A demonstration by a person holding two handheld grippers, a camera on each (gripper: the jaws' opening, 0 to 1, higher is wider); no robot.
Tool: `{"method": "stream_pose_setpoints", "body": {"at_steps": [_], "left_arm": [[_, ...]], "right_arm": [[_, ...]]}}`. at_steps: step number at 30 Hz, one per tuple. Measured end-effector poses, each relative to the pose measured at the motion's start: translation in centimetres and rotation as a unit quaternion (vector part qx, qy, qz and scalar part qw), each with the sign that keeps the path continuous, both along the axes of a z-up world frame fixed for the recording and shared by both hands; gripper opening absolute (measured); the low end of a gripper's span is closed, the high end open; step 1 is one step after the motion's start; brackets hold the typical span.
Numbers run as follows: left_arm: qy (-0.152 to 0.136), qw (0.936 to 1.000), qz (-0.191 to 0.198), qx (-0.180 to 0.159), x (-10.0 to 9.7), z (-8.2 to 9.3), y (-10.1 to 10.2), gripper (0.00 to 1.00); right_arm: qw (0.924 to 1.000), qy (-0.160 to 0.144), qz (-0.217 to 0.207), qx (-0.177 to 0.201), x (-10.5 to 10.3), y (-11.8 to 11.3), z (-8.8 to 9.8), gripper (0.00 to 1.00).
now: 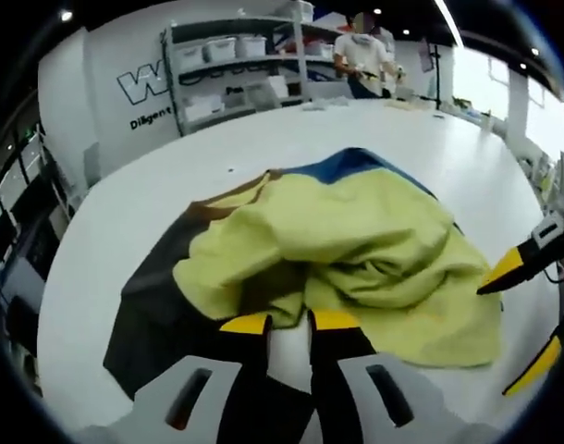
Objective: Fold the garment on the visible template until the final outline fits inside the template.
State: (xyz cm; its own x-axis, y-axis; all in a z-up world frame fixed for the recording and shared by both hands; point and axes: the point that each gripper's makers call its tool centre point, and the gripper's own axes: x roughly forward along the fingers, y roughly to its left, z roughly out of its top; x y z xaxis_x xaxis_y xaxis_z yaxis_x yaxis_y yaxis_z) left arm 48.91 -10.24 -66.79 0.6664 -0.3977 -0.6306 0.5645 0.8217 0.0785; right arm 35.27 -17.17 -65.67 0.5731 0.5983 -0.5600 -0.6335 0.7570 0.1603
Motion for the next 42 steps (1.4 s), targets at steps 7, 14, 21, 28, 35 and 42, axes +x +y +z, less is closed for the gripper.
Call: {"method": "stream_pose_setpoints", "body": {"at_steps": [7,14,21,28,35,42], "left_arm": [[-0.002,0.9999,-0.006,0.014,0.0,-0.2,-0.1,0.1],[-0.022,0.9972,-0.021,0.069,0.1,-0.3,0.2,0.03],[-0.018,0.9983,0.005,0.055,0.3,-0.2,0.6,0.0],[-0.009,0.9984,0.026,0.049,0.2,-0.1,1.2,0.0],[-0.001,0.9993,0.031,0.019,-0.6,1.5,1.7,0.0],[0.009,0.9993,0.035,0.006,-1.2,3.0,2.8,0.0]], "right_arm": [[0.9996,0.002,0.0,-0.03,-0.4,-0.3,-1.3,0.42],[0.998,-0.007,0.007,-0.063,-0.8,-0.3,-1.5,0.35],[0.9929,-0.023,0.021,-0.115,-0.9,-0.7,-2.1,0.19],[0.9927,-0.032,0.016,-0.115,-0.6,-1.4,-1.7,0.0],[0.9938,-0.031,0.002,-0.107,-0.3,-2.6,-0.3,0.0],[0.9936,-0.055,-0.029,-0.094,0.9,-4.8,2.5,0.0]]}}
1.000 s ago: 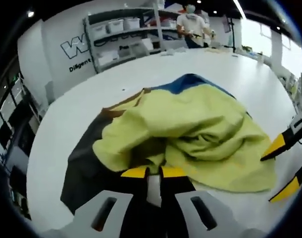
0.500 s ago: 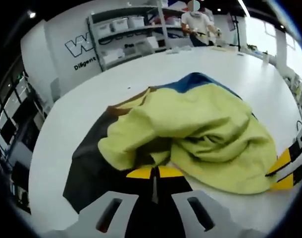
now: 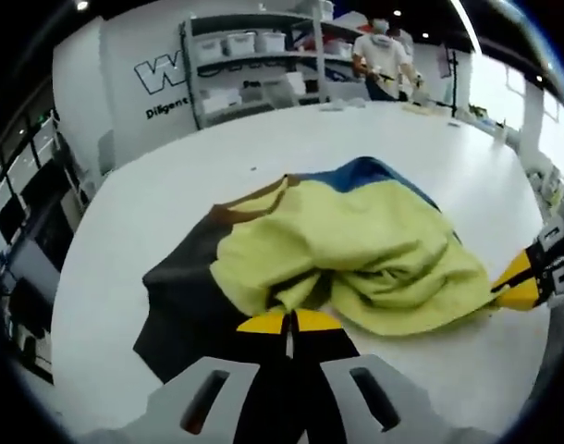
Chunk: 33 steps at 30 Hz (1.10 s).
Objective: Fold the garment on the visible template until the final outline fits inside the template.
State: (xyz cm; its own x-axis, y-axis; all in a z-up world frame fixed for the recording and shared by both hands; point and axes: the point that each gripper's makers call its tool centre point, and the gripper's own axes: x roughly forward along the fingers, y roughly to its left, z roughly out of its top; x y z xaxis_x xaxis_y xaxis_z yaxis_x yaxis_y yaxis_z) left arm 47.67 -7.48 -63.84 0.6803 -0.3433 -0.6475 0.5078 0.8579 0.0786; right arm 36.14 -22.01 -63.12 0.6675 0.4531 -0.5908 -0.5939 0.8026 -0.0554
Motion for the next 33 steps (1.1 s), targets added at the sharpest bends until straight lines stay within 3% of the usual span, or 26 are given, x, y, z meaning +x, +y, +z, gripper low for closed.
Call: {"method": "stream_pose_setpoints", "body": {"at_steps": [9,22,33], "left_arm": [[0.003,0.9998,-0.01,-0.015,0.1,1.8,0.5,0.0],[-0.02,0.9997,-0.007,-0.012,1.5,6.0,1.8,0.0],[0.034,0.9994,-0.01,-0.002,-2.2,7.3,3.5,0.0]], "right_arm": [[0.9993,-0.029,-0.023,0.001,1.5,-2.5,3.1,0.0],[0.9962,-0.076,-0.042,-0.007,4.1,-5.0,7.6,0.0],[0.9973,-0.064,-0.033,0.016,2.5,-5.6,9.4,0.0]]}}
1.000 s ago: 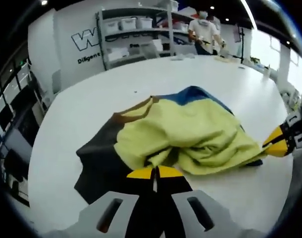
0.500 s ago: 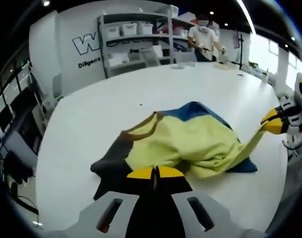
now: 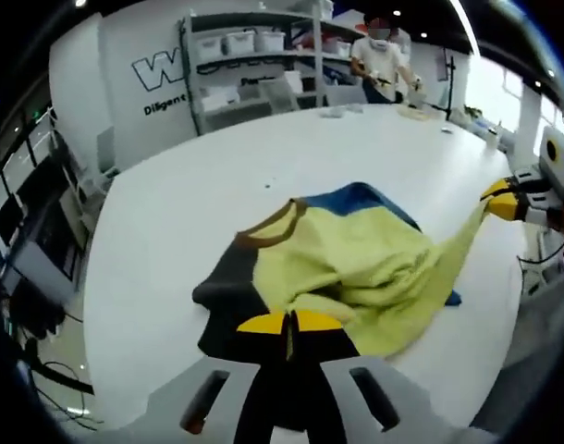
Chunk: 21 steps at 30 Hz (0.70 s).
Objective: Fold the garment on the visible template until the final outline fits inside the template.
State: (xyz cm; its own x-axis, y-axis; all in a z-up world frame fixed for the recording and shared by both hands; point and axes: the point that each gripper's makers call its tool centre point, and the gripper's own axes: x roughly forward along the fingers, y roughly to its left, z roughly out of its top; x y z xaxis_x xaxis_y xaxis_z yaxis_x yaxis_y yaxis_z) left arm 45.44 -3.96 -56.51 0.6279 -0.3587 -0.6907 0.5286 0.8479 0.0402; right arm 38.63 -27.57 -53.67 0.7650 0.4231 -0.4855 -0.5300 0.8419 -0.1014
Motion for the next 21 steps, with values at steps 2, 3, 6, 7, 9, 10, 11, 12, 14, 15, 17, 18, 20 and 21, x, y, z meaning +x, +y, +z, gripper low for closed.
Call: {"method": "stream_pose_setpoints", "body": {"at_steps": [2,3,6,7,9,10,11,12,14,15,17,18,20,21], "left_arm": [[0.004,1.0,0.002,-0.003,-1.0,0.4,0.3,0.0],[0.014,0.9999,0.003,-0.003,-1.8,0.5,0.5,0.0],[0.025,0.9995,0.004,-0.019,-3.4,0.9,0.6,0.0],[0.03,0.9993,0.006,-0.022,-3.8,1.0,0.7,0.0],[0.028,0.9994,0.002,-0.023,-4.7,1.4,0.8,0.0],[0.03,0.9993,0.0,-0.023,-5.2,1.6,0.9,0.0],[0.031,0.9992,-0.002,-0.024,-5.6,1.6,0.9,0.0],[0.033,0.9991,-0.002,-0.025,-6.1,1.7,1.0,0.0],[0.043,0.9986,0.002,-0.031,-7.3,1.7,1.2,0.0],[0.044,0.9984,0.003,-0.034,-7.7,1.7,1.2,0.0],[0.055,0.9977,0.008,-0.039,-8.6,1.7,1.3,0.0],[0.057,0.9976,0.008,-0.039,-9.2,1.8,1.4,0.0],[0.058,0.9976,0.01,-0.037,-10.0,1.9,1.6,0.0],[0.061,0.9975,0.012,-0.034,-10.5,1.7,1.8,0.0]], "right_arm": [[0.9999,0.01,0.0,0.011,-0.6,-0.2,0.1,0.0],[0.9999,0.011,0.001,0.012,-0.8,-0.3,0.2,0.0],[0.9999,0.013,0.007,0.009,-1.6,-0.5,0.6,0.0],[0.9998,0.015,0.007,0.007,-1.8,-0.7,0.7,0.0],[0.9998,0.018,0.011,0.006,-2.4,-0.9,0.8,0.0],[0.9997,0.018,0.012,0.006,-2.5,-0.9,0.8,0.0],[0.9997,0.021,0.014,0.004,-2.9,-1.0,0.8,0.0],[0.9996,0.022,0.017,0.002,-3.1,-1.0,0.8,0.0],[0.9995,0.02,0.025,-0.003,-3.7,-1.0,1.0,0.0],[0.9993,0.025,0.028,-0.006,-4.1,-1.1,0.9,0.0],[0.9988,0.031,0.036,-0.012,-4.8,-1.1,0.8,0.0],[0.9985,0.033,0.041,-0.015,-5.0,-1.1,0.7,0.0],[0.9977,0.04,0.052,-0.018,-5.8,-0.9,0.6,0.0],[0.9974,0.042,0.056,-0.018,-6.1,-0.8,0.5,0.0]]}}
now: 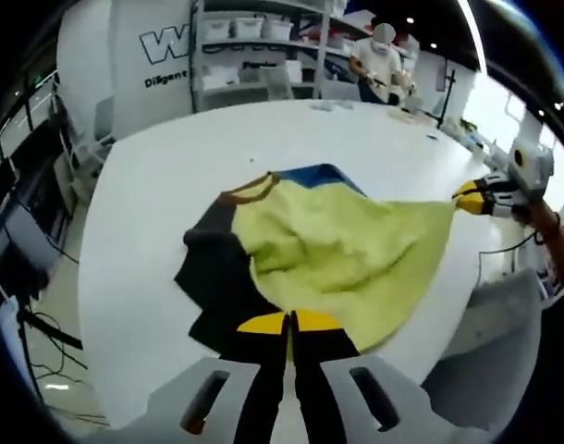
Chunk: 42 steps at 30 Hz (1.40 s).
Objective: Fold the garment on the visible template until the final outline fits inside the template.
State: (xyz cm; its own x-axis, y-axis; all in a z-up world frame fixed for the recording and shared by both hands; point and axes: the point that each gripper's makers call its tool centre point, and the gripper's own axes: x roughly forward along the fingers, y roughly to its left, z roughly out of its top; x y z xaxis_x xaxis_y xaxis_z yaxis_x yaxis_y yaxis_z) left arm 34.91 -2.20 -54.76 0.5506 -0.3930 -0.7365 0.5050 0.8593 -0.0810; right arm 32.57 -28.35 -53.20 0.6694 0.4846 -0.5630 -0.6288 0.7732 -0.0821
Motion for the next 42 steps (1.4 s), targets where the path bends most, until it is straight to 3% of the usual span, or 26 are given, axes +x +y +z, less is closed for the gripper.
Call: {"method": "stream_pose_setpoints", "body": {"at_steps": [6,11,19,24,27,29,31,36,42], "left_arm": [[0.014,0.9998,0.007,0.009,-2.2,-1.1,0.6,0.0],[0.049,0.9973,0.052,-0.016,-4.0,-3.5,1.7,0.0],[0.075,0.9946,0.072,0.002,-6.7,-6.4,3.2,0.0],[0.088,0.992,0.09,-0.009,-8.0,-8.1,3.4,0.0],[0.098,0.9907,0.095,0.005,-8.5,-9.4,3.9,0.0],[0.096,0.9905,0.098,0.01,-8.7,-9.8,4.1,0.0],[0.095,0.9903,0.098,0.025,-9.0,-10.1,4.4,0.0],[0.101,0.9886,0.097,0.054,-9.6,-11.3,5.0,0.0],[0.106,0.9868,0.105,0.063,-10.1,-12.1,5.3,0.0]], "right_arm": [[0.9994,0.027,0.02,-0.009,-1.9,0.5,-1.8,0.0],[0.9972,0.061,0.026,-0.034,-3.3,-0.1,-3.8,0.0],[0.9926,0.103,0.031,-0.057,-5.2,-1.1,-6.8,0.0],[0.9912,0.121,0.029,-0.045,-6.2,-1.3,-8.6,0.0],[0.9892,0.14,0.018,-0.039,-6.5,-1.6,-9.9,0.0],[0.9882,0.141,0.022,-0.056,-6.8,-1.8,-10.6,0.0],[0.9864,0.129,0.029,-0.097,-6.8,-2.3,-10.8,0.0],[0.9851,0.145,0.025,-0.089,-7.2,-2.0,-11.5,0.0],[0.9836,0.153,0.022,-0.094,-7.6,-2.4,-12.1,0.0]]}}
